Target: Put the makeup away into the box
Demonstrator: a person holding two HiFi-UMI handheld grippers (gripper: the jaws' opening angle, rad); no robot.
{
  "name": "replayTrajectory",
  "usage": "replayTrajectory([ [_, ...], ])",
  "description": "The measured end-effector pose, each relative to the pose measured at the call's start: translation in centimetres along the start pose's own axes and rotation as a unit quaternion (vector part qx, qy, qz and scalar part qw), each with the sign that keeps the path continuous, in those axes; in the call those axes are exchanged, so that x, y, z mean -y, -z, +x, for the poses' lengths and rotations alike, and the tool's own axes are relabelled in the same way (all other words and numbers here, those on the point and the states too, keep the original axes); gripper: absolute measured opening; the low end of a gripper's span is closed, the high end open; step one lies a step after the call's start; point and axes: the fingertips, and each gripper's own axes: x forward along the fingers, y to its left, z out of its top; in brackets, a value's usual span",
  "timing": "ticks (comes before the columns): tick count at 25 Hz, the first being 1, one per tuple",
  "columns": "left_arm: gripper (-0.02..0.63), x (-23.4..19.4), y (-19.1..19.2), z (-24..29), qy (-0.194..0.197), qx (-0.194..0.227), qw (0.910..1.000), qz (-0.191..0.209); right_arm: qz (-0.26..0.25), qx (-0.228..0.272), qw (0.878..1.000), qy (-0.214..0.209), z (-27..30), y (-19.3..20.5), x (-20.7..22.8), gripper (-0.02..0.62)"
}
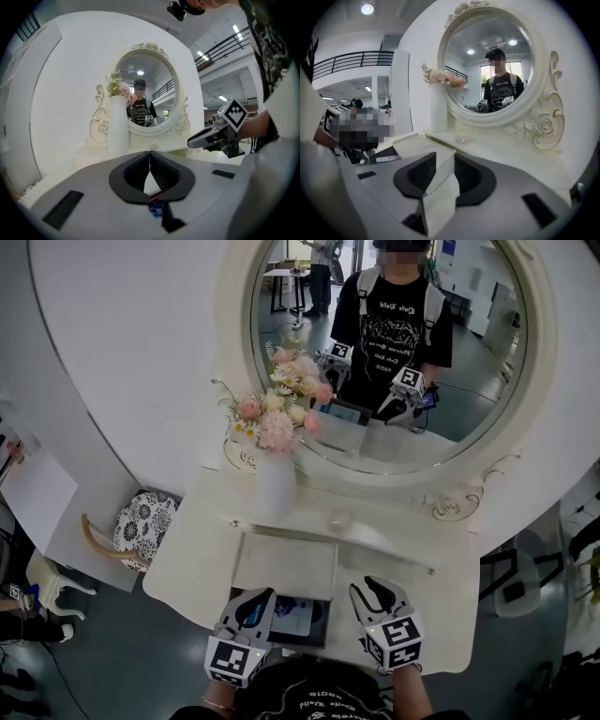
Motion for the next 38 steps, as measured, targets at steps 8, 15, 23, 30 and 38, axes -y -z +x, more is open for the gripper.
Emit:
replayTrajectory([
  [8,0.015,0.8,-0.3,0.3,0.012,0.009,0.9999,0.001,0.008,0.008,1.000,0.025,-1.1,1.0,1.3,0.093],
  [15,0.016,1.4,0.0,0.9,0.021,-0.002,0.9998,-0.001,0.021,0.003,0.999,0.044,-1.6,2.0,2.1,0.020],
  [23,0.015,1.5,-0.2,1.6,0.032,0.006,0.9994,0.008,0.014,0.011,0.997,0.074,-1.9,1.9,2.9,0.008],
  [30,0.015,1.2,0.0,1.8,0.033,0.004,0.9994,0.011,0.013,0.010,0.997,0.075,-1.4,1.9,3.0,0.008],
  [38,0.015,1.2,0.3,2.0,0.032,-0.002,0.9994,0.012,-0.004,0.017,0.997,0.071,-1.2,1.5,2.6,0.008],
])
